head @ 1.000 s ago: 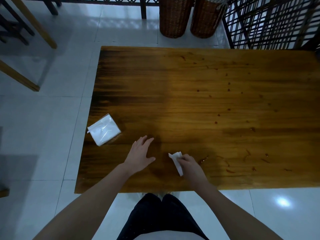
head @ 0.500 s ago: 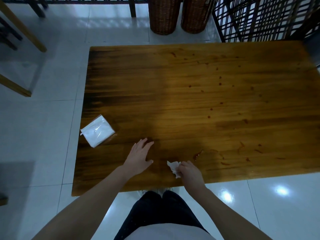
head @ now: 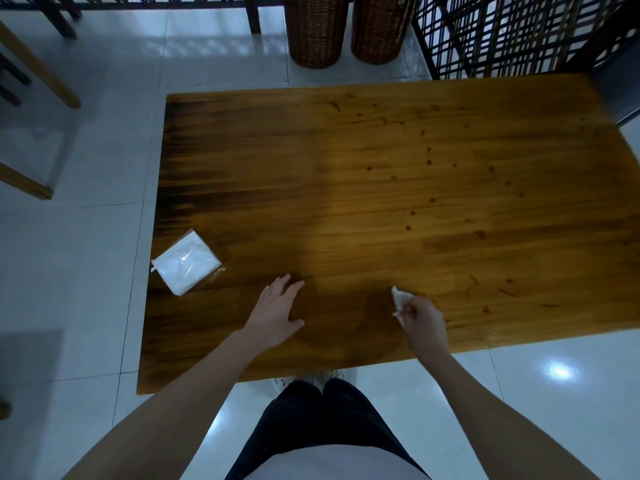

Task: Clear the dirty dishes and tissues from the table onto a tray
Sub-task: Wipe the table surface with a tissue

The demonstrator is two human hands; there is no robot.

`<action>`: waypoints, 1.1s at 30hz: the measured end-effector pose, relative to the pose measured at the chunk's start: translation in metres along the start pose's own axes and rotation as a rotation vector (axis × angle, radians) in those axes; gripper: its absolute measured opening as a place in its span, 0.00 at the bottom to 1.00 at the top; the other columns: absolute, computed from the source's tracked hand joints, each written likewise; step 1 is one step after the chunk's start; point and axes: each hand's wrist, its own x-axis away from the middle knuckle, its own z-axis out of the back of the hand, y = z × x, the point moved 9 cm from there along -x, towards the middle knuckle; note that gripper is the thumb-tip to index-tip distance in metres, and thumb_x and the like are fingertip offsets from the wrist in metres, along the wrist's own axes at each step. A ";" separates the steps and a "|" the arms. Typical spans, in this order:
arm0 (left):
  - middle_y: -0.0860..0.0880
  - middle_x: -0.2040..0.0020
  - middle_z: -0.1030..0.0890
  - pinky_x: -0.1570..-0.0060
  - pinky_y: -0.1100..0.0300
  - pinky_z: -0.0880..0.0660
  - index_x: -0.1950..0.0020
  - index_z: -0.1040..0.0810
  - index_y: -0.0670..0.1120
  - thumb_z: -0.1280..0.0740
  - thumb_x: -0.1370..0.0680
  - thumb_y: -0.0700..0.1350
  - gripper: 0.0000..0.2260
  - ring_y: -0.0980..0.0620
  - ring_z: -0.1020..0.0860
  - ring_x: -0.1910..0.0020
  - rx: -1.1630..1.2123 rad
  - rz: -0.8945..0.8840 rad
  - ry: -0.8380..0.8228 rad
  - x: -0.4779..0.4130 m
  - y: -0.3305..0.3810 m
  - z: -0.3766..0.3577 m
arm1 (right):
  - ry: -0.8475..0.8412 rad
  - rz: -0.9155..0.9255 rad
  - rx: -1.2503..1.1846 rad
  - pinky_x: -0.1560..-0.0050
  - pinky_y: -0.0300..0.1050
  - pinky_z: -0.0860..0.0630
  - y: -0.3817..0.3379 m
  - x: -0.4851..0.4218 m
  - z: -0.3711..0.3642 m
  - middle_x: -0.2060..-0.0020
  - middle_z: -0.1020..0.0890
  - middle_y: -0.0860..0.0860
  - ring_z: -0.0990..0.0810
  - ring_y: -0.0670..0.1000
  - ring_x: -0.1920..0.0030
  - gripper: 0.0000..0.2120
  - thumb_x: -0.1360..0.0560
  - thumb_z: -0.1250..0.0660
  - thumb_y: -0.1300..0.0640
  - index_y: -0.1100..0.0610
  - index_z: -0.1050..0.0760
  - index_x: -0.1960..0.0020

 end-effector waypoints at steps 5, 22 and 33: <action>0.50 0.21 0.53 0.25 0.51 0.56 0.22 0.50 0.54 0.31 0.24 0.51 0.37 0.48 0.56 0.22 -0.012 0.011 -0.025 0.001 -0.001 -0.007 | -0.018 -0.066 -0.051 0.73 0.30 0.32 -0.019 0.014 -0.020 0.66 0.22 0.48 0.24 0.43 0.70 0.07 0.23 0.36 0.62 0.56 0.23 0.59; 0.49 0.21 0.52 0.25 0.52 0.55 0.22 0.49 0.53 0.31 0.24 0.51 0.36 0.48 0.54 0.22 -0.034 0.027 0.001 -0.011 0.015 0.004 | -0.020 0.226 0.020 0.51 0.35 0.27 -0.026 -0.021 0.003 0.48 0.17 0.51 0.21 0.43 0.52 0.13 0.24 0.37 0.66 0.57 0.20 0.42; 0.48 0.21 0.52 0.25 0.51 0.54 0.22 0.49 0.52 0.31 0.24 0.50 0.36 0.47 0.55 0.22 -0.035 0.014 0.000 -0.018 0.039 0.006 | 0.050 -0.089 -0.055 0.71 0.31 0.37 0.018 -0.030 0.020 0.65 0.21 0.49 0.26 0.41 0.69 0.07 0.24 0.38 0.64 0.56 0.23 0.56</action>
